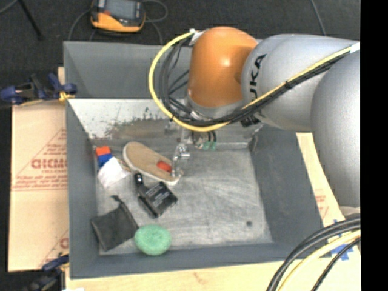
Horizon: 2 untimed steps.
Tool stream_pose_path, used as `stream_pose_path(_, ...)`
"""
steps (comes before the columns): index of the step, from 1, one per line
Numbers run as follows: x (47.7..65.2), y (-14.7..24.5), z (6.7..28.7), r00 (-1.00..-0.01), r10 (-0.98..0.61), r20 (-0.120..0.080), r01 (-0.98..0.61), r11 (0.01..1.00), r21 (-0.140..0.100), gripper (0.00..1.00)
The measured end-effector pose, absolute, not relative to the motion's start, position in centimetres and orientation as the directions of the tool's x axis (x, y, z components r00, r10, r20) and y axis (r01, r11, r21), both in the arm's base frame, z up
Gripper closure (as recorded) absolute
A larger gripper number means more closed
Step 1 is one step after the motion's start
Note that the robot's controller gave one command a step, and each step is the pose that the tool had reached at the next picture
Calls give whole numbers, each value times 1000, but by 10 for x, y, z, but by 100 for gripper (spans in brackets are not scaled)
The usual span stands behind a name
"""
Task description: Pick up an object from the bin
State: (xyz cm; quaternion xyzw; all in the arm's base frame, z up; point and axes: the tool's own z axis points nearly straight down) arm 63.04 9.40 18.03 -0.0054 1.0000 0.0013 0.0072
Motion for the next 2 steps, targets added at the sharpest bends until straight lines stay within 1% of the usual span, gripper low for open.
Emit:
stream_pose_path(1, 619, 105, 116, -1000, -16, -7, -16, 1000, 2, 0)
stream_pose_path(2, 617, 105, 97, -998, -68, -11, -68, 998, 2, 100)
